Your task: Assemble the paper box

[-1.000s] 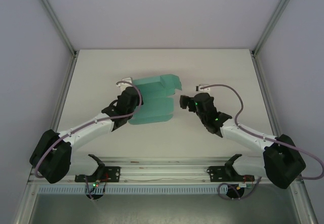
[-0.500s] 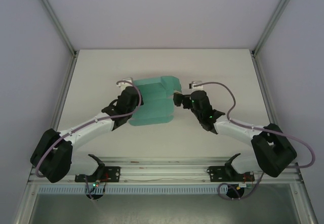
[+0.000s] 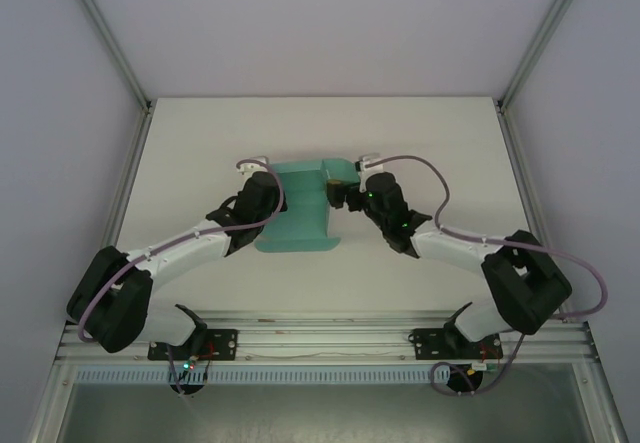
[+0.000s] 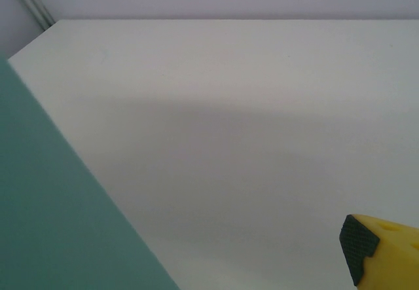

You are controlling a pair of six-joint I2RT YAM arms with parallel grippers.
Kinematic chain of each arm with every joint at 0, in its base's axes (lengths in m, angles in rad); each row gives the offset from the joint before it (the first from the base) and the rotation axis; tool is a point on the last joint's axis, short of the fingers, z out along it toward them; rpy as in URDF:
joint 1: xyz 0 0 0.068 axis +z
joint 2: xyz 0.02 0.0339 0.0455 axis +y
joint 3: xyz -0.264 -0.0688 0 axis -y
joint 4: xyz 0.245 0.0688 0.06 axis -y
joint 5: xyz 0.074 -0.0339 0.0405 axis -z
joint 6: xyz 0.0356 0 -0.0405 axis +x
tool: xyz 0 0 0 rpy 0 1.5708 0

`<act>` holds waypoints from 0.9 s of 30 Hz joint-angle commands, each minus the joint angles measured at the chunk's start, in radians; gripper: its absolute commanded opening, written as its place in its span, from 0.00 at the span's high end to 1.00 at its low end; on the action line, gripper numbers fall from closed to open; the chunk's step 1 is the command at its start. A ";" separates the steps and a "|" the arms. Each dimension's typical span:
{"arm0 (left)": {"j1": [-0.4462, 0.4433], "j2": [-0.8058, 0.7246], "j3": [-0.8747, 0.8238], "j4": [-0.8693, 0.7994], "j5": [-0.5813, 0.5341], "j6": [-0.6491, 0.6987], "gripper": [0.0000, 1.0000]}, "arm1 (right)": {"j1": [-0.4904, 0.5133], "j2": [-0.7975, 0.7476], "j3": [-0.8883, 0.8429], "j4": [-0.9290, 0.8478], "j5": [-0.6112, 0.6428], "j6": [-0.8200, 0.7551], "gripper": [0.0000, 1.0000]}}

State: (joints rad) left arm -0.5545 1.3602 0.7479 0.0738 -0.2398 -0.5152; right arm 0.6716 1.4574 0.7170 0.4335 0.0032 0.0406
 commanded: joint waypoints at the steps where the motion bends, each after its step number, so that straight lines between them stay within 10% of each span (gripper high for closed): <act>1: -0.002 -0.008 0.002 0.071 0.054 0.026 1.00 | 0.026 0.028 0.042 -0.011 0.022 -0.109 0.00; 18: -0.001 -0.071 -0.050 0.112 -0.033 0.043 1.00 | 0.022 -0.228 -0.013 -0.247 0.114 -0.049 0.00; 27: 0.002 -0.107 -0.074 0.117 -0.023 0.089 1.00 | -0.095 -0.611 -0.157 -0.407 -0.181 -0.024 0.00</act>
State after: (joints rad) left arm -0.5545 1.2873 0.6941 0.1543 -0.2470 -0.4587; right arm 0.6090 0.9291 0.5793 0.1032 -0.0673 -0.0116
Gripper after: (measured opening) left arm 0.081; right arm 0.996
